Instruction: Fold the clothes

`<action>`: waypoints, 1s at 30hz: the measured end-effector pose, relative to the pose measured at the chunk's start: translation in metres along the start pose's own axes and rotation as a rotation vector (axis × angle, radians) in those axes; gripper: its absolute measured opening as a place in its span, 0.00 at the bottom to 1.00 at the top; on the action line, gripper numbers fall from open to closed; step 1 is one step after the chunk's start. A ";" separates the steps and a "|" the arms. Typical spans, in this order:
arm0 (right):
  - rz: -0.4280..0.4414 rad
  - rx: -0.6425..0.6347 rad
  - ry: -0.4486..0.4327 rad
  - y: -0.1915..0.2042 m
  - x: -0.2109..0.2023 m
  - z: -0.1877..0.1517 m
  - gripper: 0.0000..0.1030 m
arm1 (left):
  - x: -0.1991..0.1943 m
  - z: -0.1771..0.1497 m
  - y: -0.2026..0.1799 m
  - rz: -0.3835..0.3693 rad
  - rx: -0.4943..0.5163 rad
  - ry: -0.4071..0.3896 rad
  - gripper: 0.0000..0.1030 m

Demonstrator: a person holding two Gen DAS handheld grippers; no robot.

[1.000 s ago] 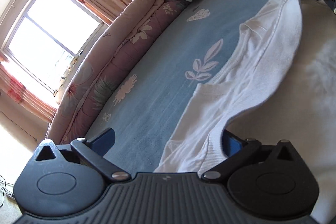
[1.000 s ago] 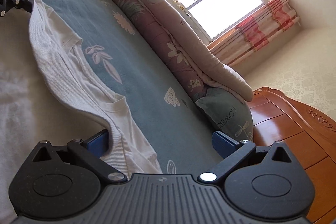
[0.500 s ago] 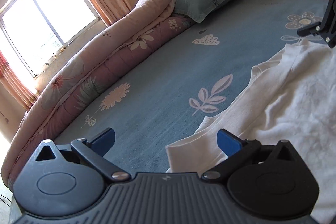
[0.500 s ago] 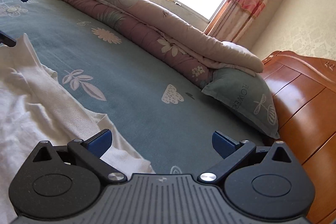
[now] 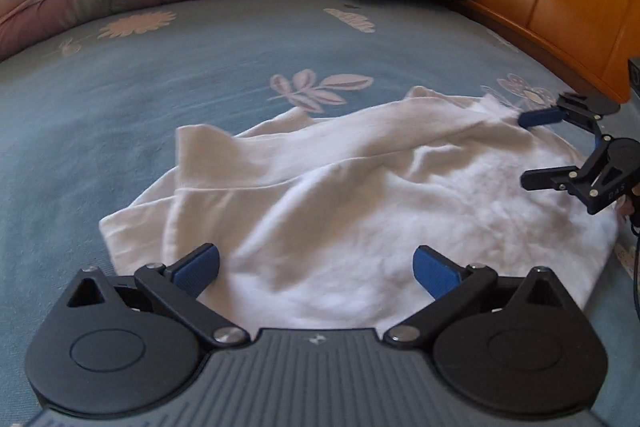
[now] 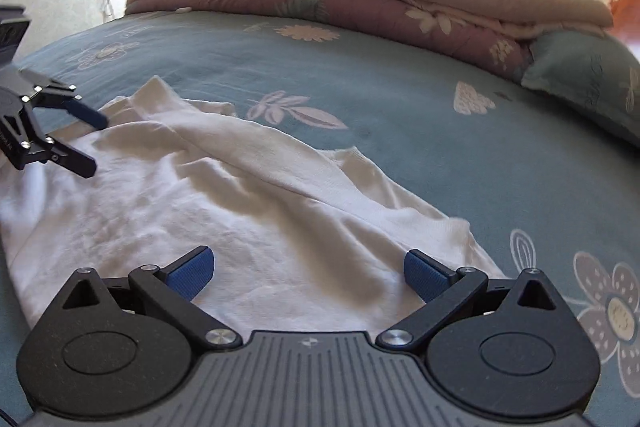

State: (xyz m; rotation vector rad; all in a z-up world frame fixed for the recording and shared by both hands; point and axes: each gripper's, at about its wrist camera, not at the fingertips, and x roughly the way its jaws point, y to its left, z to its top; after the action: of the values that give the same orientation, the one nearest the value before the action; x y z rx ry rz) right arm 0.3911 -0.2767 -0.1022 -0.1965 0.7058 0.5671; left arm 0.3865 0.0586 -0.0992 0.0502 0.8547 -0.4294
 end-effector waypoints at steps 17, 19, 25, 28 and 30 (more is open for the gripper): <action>0.139 0.226 0.040 0.023 -0.071 -0.075 1.00 | -0.075 -0.094 -0.036 -0.128 0.017 -0.002 0.99; 0.132 0.218 0.015 0.025 -0.088 -0.091 1.00 | -0.085 -0.092 -0.036 -0.119 0.015 0.023 0.99; 0.109 0.192 -0.041 0.020 -0.097 -0.054 1.00 | -0.083 -0.036 -0.026 -0.129 0.000 -0.071 0.99; 0.122 0.185 -0.100 0.015 -0.073 -0.015 1.00 | -0.055 0.002 -0.020 -0.169 -0.052 -0.112 0.99; 0.133 0.194 -0.123 0.010 -0.052 0.006 1.00 | -0.028 0.022 -0.018 -0.182 -0.080 -0.113 0.99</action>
State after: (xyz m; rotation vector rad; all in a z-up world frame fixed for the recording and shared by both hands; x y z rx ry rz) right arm 0.3565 -0.2882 -0.0628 0.0661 0.6533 0.6276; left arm 0.3787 0.0471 -0.0616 -0.1254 0.7666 -0.5628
